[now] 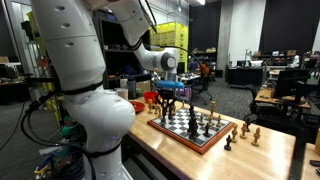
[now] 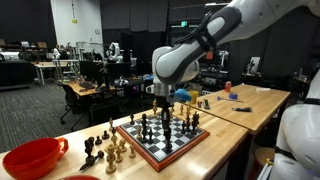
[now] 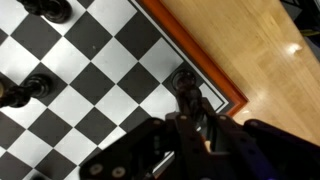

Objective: Make a move with one black chess piece

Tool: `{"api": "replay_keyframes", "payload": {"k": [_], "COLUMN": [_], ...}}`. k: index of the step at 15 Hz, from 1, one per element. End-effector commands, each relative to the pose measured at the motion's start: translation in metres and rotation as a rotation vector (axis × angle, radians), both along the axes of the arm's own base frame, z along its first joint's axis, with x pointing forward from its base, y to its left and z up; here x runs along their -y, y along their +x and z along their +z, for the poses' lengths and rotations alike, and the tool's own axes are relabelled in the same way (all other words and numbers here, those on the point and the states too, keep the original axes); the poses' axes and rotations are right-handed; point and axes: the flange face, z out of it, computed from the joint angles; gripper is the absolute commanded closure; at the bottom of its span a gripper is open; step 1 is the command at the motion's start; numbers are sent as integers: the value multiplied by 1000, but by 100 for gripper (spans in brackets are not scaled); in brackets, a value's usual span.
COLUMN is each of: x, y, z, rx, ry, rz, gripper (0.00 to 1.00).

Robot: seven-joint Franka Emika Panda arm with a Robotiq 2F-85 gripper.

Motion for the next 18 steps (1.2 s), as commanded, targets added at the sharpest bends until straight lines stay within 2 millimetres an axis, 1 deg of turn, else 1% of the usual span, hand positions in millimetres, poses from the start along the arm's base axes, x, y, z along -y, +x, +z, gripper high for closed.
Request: {"api": "replay_keyframes", "payload": {"k": [1,10,18], "x": [-4,-8,-9], "y": [-8,-5,2], "z": [3,-4,-16], "rx": [-6,1,15], "ry": [16,22,19], "rz": [31,75,92], "gripper": [96,96,96]}}
